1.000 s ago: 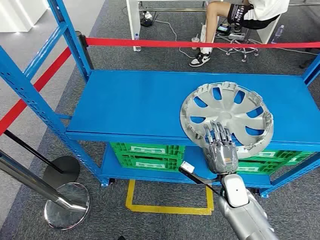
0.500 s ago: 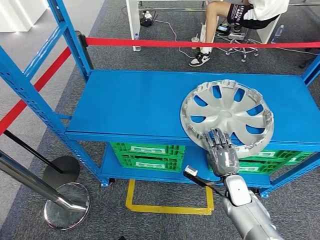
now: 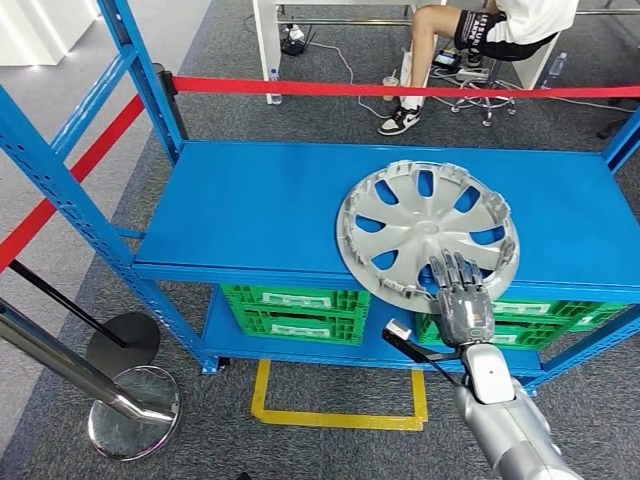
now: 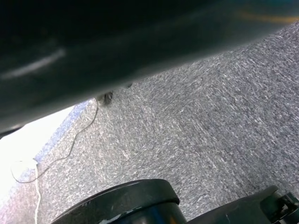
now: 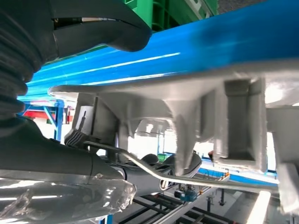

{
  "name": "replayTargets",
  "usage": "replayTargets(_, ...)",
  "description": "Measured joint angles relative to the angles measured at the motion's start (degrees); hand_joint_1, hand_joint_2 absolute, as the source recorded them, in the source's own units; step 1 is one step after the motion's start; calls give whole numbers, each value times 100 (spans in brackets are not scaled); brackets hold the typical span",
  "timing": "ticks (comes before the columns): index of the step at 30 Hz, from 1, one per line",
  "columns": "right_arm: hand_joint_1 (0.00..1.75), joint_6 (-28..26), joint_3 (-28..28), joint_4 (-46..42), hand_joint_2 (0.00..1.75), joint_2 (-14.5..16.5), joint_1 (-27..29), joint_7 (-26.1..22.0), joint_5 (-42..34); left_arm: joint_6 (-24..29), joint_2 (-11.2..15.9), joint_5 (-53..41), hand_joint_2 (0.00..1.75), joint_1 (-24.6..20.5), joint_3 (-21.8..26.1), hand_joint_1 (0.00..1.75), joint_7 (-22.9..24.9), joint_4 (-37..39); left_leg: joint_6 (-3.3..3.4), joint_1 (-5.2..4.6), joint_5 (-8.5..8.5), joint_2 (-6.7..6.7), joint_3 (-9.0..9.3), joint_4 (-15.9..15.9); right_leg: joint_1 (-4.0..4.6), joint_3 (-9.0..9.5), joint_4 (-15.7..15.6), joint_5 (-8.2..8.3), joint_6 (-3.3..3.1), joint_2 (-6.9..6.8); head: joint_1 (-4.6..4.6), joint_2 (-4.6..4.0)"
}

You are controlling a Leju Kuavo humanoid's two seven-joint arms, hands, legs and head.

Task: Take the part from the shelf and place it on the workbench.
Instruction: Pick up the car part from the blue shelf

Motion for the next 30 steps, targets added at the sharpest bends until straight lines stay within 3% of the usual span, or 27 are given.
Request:
replayTargets(13, 2, 0, -122, 16, 175, -16, -6, -119, -26, 1, 0, -43, 0, 0, 13, 0, 2, 0, 0, 0, 0, 0, 0, 1, 0, 0, 0, 0, 0, 0, -1, 0)
replayTargets(17, 175, -2, -345, -538, 175, 3, 316, -381, 57, 33, -7, -137, 0, 2, 128, 0, 2, 0, 1, 0, -1, -1, -8, 1, -1, -3, 0, 0, 0, -4, -1, 0)
replayTargets(30, 175, -4, -375, -2706, 175, 390, 1057, -1323, -295, 145, -43, -92, 0, 9, 410, 0, -250, 0, 0, 1, 0, -2, -23, 0, 0, -19, 1, -1, 1, -5, -2, 0)
